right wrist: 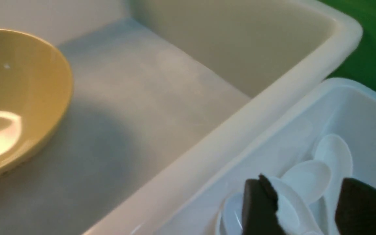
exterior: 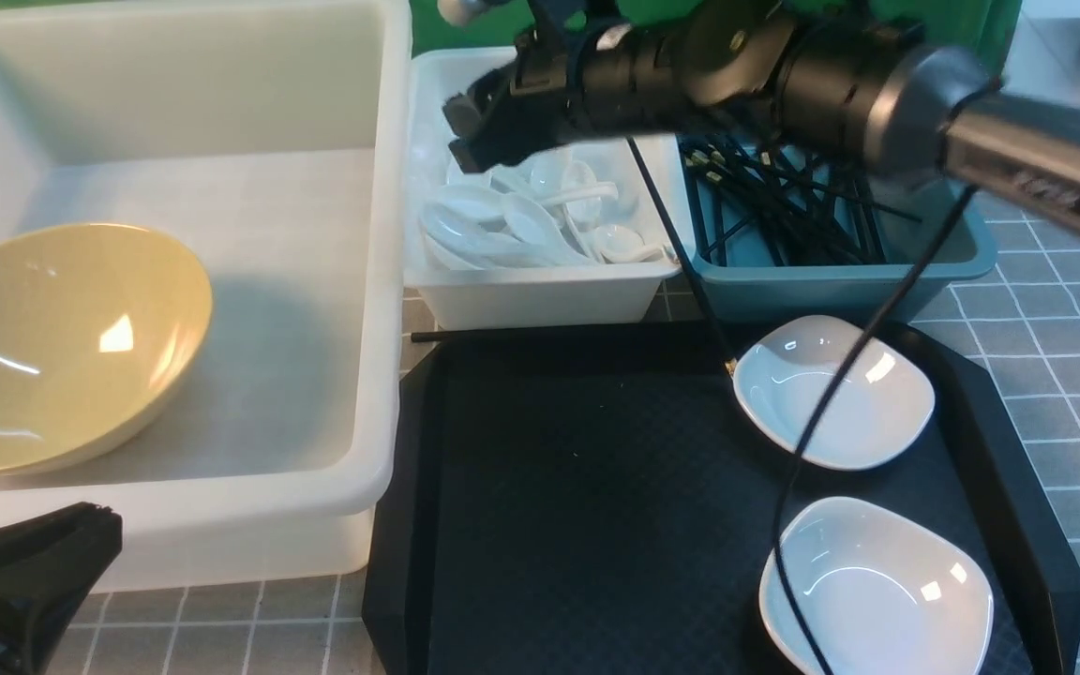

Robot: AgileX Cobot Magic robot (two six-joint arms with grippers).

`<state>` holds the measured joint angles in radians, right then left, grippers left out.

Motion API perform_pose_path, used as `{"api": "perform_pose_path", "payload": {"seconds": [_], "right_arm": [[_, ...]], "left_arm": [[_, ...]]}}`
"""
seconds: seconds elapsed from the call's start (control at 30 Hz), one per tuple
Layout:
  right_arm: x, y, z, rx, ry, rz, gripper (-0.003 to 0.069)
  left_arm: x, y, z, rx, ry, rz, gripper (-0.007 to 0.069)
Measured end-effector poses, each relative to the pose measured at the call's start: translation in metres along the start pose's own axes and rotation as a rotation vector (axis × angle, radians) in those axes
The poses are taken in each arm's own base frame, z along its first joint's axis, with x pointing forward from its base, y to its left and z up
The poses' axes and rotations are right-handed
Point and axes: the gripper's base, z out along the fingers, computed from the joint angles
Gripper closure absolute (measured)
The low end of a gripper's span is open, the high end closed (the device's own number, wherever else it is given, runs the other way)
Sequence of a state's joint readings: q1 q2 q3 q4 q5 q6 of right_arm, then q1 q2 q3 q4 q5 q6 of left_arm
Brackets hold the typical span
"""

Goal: On grey table put chopsticks spoon bowls plates into blue grey white boxes.
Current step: 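Place the white spoon into the bin of spoons with the right gripper, then grasp the chopsticks with the right gripper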

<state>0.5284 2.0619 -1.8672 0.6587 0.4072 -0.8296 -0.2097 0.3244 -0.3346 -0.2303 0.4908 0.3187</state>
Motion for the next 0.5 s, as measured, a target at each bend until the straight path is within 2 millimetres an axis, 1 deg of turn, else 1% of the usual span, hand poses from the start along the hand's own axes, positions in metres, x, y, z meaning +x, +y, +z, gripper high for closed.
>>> {"api": "perform_pose_path", "payload": {"seconds": [0.03, 0.07, 0.1, 0.13, 0.17, 0.2, 0.23, 0.27, 0.3, 0.33, 0.4, 0.43, 0.47, 0.5], "right_arm": [[-0.009, 0.001, -0.011, -0.003, 0.003, -0.046, 0.0270], [-0.013, 0.001, -0.016, -0.002, 0.005, -0.065, 0.0267], [-0.024, 0.002, -0.033, 0.010, 0.021, -0.126, 0.0260], [-0.030, 0.001, -0.047, 0.025, 0.052, -0.151, 0.0258], [-0.030, 0.000, -0.049, 0.034, 0.063, -0.152, 0.0257], [-0.031, -0.003, -0.056, 0.052, 0.106, -0.137, 0.0256], [-0.026, -0.008, -0.062, 0.072, 0.179, -0.093, 0.0256], [-0.020, -0.013, -0.064, 0.092, 0.224, -0.038, 0.0256], [-0.007, -0.019, -0.064, 0.115, 0.293, 0.008, 0.0256], [0.003, -0.023, -0.063, 0.128, 0.332, 0.041, 0.0256], [0.032, -0.029, -0.058, 0.143, 0.432, 0.094, 0.0256], [0.041, -0.030, -0.056, 0.147, 0.455, 0.106, 0.0256], [0.043, -0.030, -0.055, 0.148, 0.460, 0.106, 0.0256], [0.058, -0.030, -0.051, 0.149, 0.491, 0.116, 0.0256]], "left_arm": [[0.000, 0.000, 0.000, 0.000, 0.000, 0.000, 0.0610], [0.000, 0.000, 0.000, 0.000, 0.000, 0.000, 0.0610], [0.000, 0.000, 0.000, 0.000, 0.000, 0.000, 0.0610], [0.000, 0.000, 0.000, 0.000, 0.000, 0.000, 0.0610], [0.000, 0.000, 0.000, 0.000, 0.000, 0.000, 0.0610], [0.000, 0.000, 0.000, 0.000, -0.001, 0.000, 0.0610], [0.000, 0.000, 0.000, 0.000, -0.001, 0.000, 0.0610], [0.000, 0.000, 0.000, 0.000, -0.001, 0.000, 0.0610], [0.000, 0.000, 0.000, 0.000, -0.001, 0.000, 0.0610], [0.000, 0.000, 0.000, 0.000, -0.001, 0.000, 0.0610], [0.000, 0.000, 0.000, 0.000, -0.001, 0.000, 0.0610], [0.000, 0.000, 0.000, 0.000, -0.001, 0.000, 0.0610], [0.000, 0.000, 0.000, -0.001, -0.002, 0.000, 0.0610], [0.000, 0.000, 0.000, -0.001, -0.002, 0.000, 0.0610]]}}
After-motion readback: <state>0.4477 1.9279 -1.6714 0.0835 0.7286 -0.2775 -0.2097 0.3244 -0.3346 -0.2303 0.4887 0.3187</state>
